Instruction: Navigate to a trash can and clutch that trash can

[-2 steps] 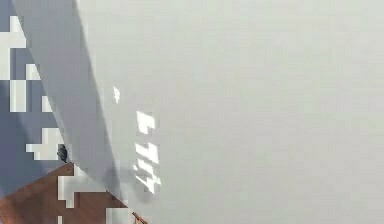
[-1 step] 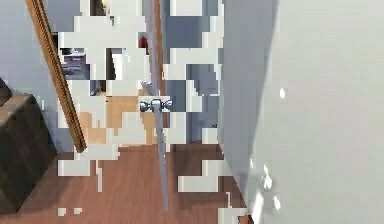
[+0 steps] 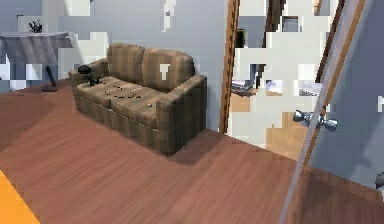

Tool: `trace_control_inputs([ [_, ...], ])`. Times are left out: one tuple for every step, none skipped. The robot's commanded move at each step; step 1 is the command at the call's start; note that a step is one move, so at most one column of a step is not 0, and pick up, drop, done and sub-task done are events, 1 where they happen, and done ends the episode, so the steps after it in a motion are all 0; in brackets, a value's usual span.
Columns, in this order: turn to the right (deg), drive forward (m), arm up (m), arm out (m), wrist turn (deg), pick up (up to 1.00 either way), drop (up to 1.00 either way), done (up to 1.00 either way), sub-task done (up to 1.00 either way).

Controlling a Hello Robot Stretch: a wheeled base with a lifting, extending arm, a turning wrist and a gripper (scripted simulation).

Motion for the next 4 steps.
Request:
trace_control_inputs([
  [-9.0,0.0,0.0,0.0,0.0,0.0,0.0,0.0,0.0],
  [0.0,0.0,0.1,0.0,0.0,0.0,0.0,0.0,0.0],
  [0.0,0.0,0.0,0.38,0.0,0.0,0.0,0.0,0.0],
  [0.0,0.0,0.0,0.0,45.0,0.0,0.0,0.0,0.0],
])
